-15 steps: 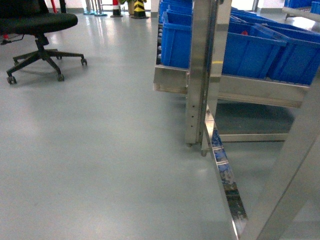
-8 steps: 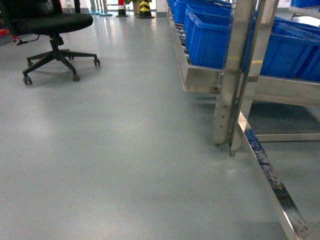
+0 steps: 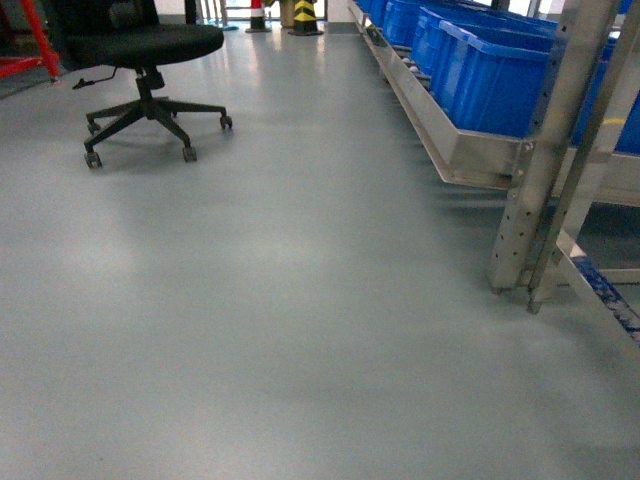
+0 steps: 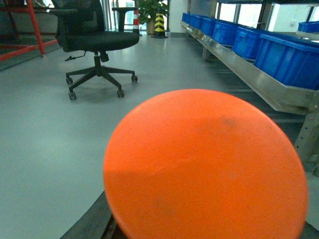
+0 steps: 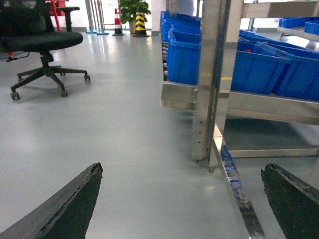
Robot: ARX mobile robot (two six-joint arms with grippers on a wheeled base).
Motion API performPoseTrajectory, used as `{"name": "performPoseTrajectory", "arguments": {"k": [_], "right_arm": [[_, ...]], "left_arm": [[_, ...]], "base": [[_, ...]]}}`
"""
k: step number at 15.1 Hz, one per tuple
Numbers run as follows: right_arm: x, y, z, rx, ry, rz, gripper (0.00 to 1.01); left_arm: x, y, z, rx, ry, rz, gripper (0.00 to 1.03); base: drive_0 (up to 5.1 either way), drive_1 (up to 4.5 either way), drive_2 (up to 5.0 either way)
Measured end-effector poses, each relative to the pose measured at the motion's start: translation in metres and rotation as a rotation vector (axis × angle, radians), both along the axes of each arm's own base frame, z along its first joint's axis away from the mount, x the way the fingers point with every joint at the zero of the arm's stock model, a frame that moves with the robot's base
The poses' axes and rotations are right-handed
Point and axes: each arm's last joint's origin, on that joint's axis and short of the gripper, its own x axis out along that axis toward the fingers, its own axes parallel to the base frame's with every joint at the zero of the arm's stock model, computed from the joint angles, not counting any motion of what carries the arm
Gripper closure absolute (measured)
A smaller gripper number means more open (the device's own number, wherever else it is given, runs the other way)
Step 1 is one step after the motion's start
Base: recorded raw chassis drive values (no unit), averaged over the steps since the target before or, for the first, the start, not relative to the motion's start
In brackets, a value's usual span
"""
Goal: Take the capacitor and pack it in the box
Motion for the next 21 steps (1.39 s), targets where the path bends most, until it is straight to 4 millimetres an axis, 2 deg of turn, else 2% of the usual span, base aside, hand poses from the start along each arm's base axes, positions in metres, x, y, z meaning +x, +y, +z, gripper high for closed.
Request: {"name": "performPoseTrajectory", "arguments": {"k": [21], "right_arm": [[0.0000,0.0000,-0.0001,0.000,0.001,0.000,0.03]], "left_arm": [[0.0000,0.0001,0.0000,0.000,0.000,0.001,0.59]], "base": [[-4.9,2.43,2.4]]}}
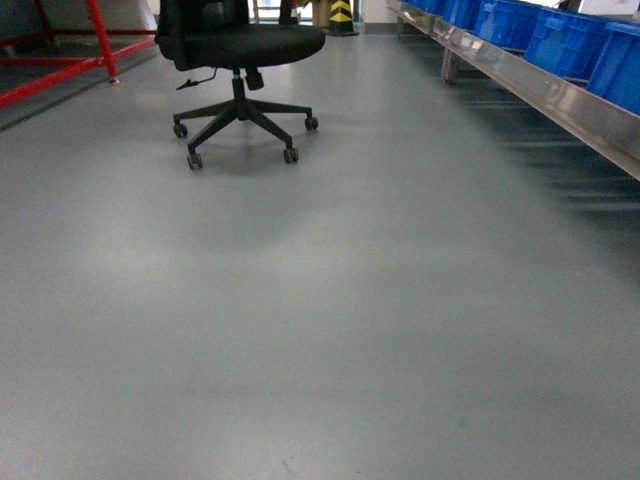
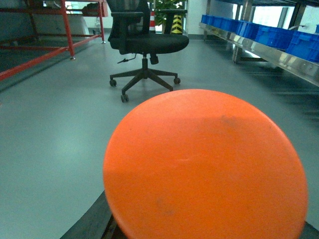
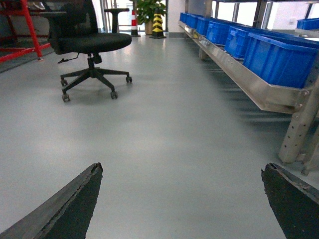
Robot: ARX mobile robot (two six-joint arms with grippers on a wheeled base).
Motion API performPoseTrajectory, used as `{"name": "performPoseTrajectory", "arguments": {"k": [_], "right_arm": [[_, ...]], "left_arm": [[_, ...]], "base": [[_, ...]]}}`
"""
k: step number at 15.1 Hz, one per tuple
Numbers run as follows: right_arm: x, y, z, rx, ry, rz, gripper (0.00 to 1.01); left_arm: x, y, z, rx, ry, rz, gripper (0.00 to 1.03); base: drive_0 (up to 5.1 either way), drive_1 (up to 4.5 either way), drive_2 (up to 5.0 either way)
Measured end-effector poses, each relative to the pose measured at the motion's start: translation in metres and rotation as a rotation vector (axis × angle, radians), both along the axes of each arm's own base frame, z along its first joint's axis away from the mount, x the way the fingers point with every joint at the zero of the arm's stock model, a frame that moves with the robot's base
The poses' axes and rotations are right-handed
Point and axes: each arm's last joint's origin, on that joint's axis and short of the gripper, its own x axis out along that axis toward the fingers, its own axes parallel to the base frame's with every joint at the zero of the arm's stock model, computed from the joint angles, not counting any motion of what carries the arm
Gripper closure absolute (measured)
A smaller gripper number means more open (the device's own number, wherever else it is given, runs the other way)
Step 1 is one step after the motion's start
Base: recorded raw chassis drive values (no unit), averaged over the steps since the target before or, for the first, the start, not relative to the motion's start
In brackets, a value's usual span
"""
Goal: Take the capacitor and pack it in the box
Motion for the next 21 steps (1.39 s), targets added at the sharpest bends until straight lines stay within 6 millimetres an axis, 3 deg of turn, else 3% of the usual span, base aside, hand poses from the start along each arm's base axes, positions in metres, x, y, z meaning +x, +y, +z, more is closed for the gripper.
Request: {"name": "performPoseTrajectory", "arguments": {"k": [21], "right_arm": [[0.0000,0.0000,0.0002,0.000,-0.002,0.001,0.03]], "left_arm": [[0.0000,0.0000,-0.0001,0.000,0.001,0.000,0.59]], "base": [[-4.9,2.43,2.4]]}}
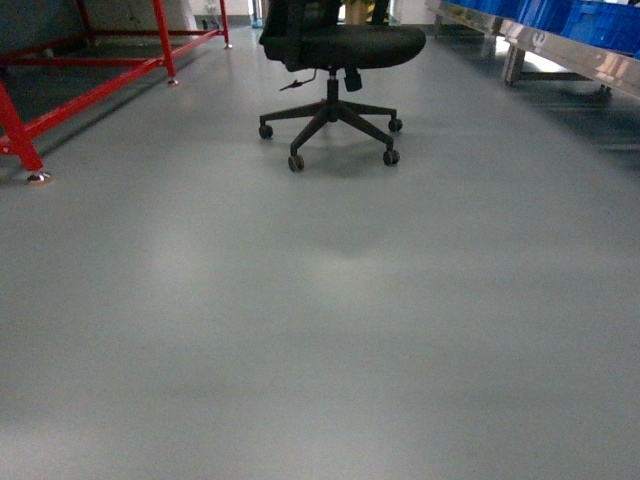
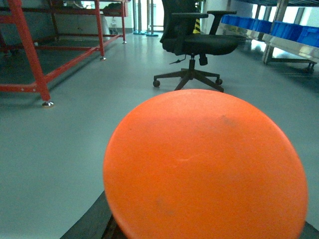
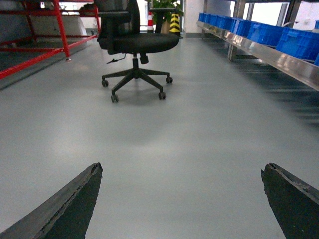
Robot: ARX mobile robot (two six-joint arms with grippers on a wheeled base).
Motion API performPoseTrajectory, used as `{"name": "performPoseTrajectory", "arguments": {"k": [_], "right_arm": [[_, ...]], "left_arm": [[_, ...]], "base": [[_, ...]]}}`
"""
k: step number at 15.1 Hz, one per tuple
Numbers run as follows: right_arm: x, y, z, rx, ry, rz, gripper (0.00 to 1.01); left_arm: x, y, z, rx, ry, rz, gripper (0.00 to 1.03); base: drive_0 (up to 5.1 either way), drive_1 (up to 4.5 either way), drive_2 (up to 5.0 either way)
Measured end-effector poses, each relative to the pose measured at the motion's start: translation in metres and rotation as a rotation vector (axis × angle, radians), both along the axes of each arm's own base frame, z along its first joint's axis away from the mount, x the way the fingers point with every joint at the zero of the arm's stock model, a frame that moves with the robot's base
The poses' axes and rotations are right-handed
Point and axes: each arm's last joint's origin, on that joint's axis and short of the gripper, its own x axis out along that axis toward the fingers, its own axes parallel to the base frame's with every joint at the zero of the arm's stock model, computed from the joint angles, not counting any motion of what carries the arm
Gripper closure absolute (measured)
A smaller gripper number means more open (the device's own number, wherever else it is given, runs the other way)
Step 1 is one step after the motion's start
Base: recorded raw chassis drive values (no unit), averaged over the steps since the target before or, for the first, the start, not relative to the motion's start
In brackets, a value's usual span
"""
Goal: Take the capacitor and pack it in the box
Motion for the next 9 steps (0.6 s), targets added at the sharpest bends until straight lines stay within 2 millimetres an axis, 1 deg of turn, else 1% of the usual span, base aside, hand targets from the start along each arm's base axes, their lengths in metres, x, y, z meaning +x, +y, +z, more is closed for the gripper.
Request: {"name": "performPoseTrajectory", "arguments": {"k": [9], "right_arm": [[0.0000,0.0000,-0.0001,0.000,0.002,0.000,0.03]], "left_arm": [[0.0000,0.0000,0.0002,0.000,-0.002,0.000,0.59]], "base": [[-4.9,2.48,2.5]]}}
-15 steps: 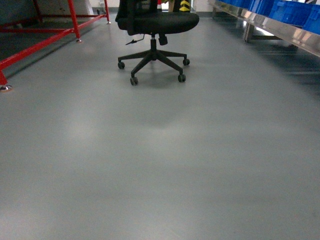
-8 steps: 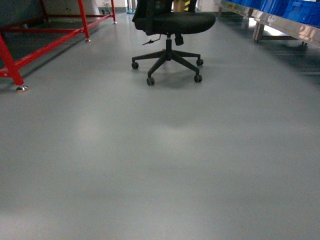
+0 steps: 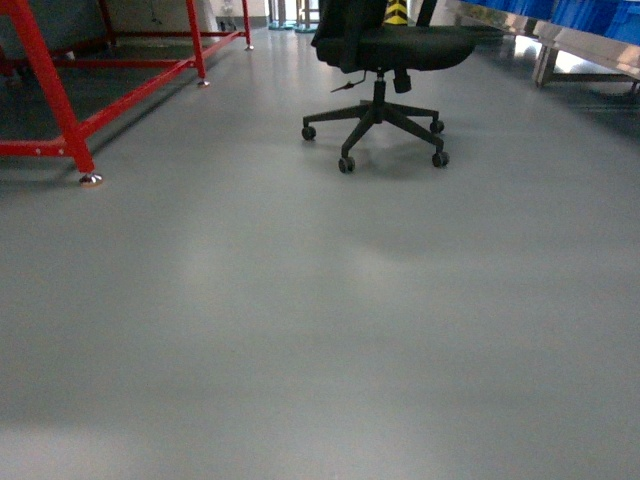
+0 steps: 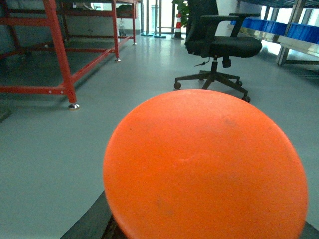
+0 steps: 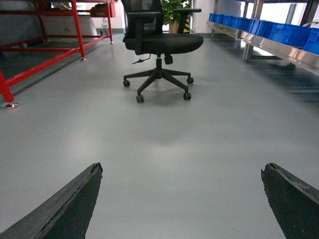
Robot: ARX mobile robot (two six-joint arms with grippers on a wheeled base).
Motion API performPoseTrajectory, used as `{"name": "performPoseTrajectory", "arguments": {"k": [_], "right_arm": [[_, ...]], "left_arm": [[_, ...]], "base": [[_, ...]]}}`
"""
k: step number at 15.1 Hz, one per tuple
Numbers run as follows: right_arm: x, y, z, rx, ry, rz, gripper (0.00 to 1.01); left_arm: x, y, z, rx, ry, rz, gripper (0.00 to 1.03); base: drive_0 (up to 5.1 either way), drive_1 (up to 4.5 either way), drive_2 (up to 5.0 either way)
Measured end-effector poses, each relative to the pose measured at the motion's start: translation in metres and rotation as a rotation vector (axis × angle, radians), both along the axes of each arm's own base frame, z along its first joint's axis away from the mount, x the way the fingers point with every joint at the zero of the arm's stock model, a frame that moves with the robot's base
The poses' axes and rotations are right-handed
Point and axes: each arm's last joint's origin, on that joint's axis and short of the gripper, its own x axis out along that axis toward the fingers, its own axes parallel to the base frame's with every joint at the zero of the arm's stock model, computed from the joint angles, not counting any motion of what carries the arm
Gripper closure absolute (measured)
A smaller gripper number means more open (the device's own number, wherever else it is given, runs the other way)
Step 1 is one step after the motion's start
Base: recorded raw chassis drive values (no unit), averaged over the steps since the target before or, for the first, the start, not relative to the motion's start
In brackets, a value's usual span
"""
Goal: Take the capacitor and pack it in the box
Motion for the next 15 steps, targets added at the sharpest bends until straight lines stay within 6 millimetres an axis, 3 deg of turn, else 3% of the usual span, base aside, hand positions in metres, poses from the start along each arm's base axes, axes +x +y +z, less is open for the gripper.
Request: {"name": "performPoseTrajectory", "arguments": {"k": [15], "right_arm": [[0.0000,0.0000,0.0000,0.000,0.000,0.000,0.03]], "left_arm": [[0.0000,0.0000,0.0002,0.000,-0.002,0.000,0.59]], "base": [[-5.0,2.40,2.4]]}}
